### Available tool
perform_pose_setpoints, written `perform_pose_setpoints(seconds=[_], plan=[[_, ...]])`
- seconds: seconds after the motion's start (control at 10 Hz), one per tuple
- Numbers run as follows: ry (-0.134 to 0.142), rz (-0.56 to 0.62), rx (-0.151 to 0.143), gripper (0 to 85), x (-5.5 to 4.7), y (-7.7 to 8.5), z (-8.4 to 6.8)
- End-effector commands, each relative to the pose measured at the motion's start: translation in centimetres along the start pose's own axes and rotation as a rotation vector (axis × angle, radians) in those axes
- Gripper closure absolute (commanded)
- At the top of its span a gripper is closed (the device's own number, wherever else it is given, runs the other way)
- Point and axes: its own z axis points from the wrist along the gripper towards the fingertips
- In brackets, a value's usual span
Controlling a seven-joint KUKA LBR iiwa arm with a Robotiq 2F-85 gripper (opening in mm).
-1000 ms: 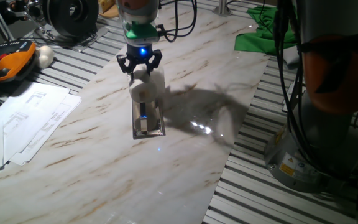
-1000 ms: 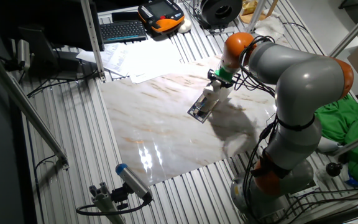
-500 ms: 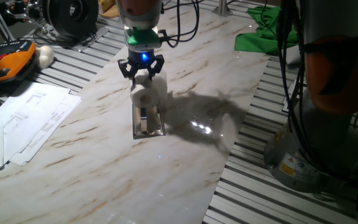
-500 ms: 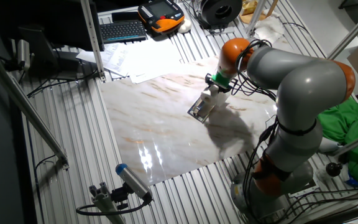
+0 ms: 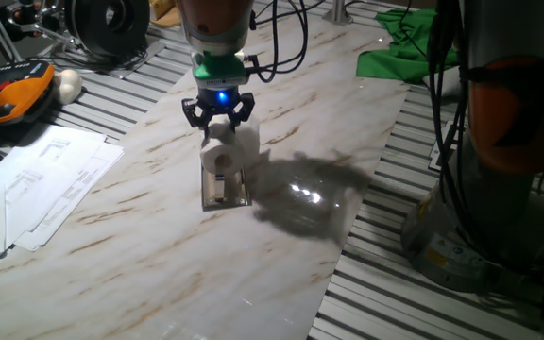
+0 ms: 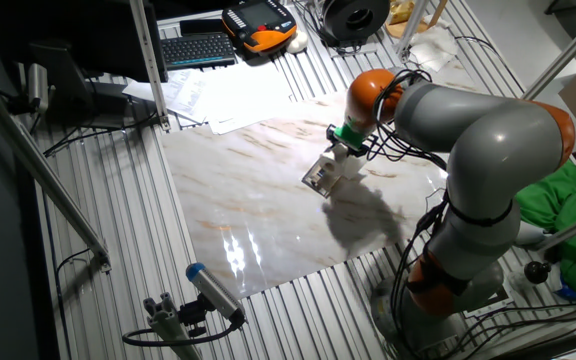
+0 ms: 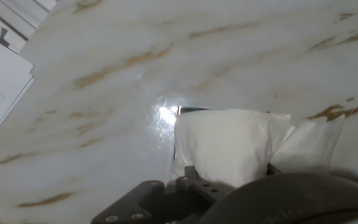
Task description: Put the toilet paper on its holder
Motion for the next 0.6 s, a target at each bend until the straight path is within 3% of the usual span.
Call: perform_pose_setpoints(seconds=[0.0, 0.5], plan=[[0.0, 0.002, 0.0, 68.0, 0.2, 0.0, 0.0], [-0.009, 0.041, 0.011, 68.0, 2.9, 0.3, -0.5]])
